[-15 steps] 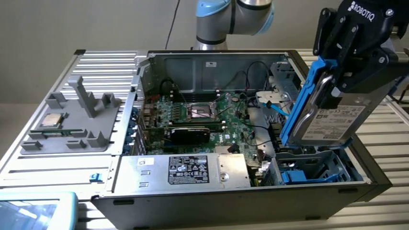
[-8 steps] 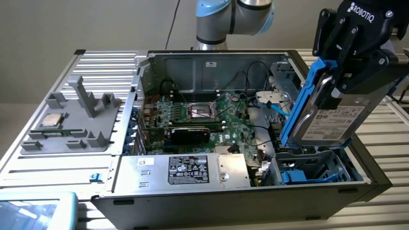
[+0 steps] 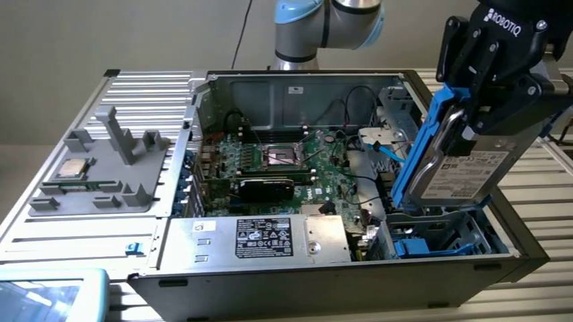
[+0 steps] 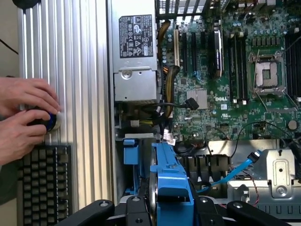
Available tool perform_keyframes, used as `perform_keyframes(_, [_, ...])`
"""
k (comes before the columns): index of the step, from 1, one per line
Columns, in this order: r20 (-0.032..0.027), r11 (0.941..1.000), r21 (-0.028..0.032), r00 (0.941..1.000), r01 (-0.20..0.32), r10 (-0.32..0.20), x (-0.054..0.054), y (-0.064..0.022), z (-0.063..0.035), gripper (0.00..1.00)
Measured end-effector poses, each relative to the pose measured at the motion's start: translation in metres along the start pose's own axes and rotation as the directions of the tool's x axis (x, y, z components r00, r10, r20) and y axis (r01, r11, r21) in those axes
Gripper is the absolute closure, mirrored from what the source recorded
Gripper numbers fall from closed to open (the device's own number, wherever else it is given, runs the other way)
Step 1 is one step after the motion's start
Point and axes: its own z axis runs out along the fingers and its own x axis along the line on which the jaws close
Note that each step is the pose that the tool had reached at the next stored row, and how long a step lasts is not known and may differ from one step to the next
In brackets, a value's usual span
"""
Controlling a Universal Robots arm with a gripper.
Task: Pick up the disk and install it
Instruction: 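Insert the disk into the insertion slot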
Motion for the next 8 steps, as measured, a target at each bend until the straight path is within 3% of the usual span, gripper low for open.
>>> perform_keyframes(8, [-0.0002,1.0000,0.0005,1.0000,0.006,-0.006,0.0017,0.0000,0.0009,0.63])
